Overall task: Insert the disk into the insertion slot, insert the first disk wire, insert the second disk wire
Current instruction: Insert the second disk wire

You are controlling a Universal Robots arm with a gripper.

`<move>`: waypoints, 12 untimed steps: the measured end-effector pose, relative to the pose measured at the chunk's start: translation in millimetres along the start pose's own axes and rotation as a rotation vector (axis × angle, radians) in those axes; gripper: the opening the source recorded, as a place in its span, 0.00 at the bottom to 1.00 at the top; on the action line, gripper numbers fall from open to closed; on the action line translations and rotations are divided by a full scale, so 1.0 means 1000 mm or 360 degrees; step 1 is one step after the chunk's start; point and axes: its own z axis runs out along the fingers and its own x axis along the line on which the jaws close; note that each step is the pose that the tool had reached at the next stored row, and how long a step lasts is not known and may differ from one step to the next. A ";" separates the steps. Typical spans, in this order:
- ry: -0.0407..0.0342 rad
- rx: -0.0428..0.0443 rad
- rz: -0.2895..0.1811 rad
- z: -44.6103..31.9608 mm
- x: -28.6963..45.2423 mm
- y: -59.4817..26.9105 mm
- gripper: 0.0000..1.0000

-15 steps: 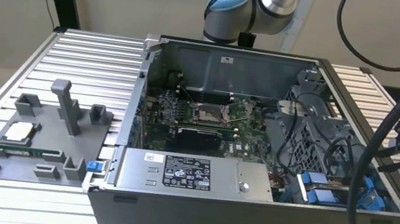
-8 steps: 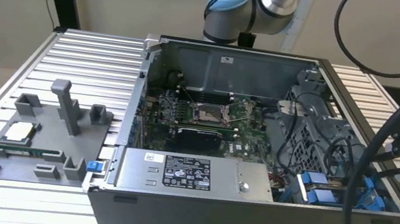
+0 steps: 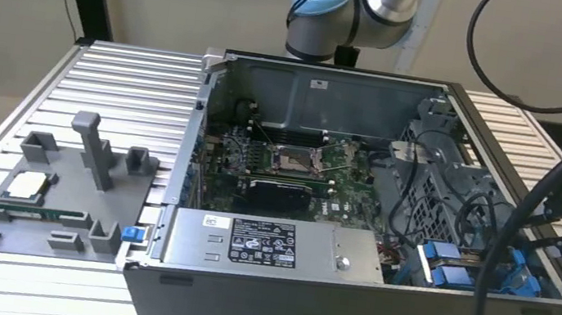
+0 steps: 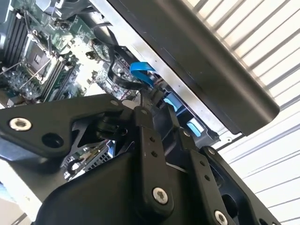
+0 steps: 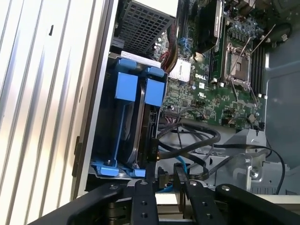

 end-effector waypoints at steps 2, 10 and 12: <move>-0.0005 0.0001 -0.0001 0.0009 0.0010 -0.0001 1.00; -0.0030 0.0005 -0.0001 0.0029 0.0030 -0.0003 1.00; -0.0034 0.0007 0.0001 0.0036 0.0033 -0.0004 1.00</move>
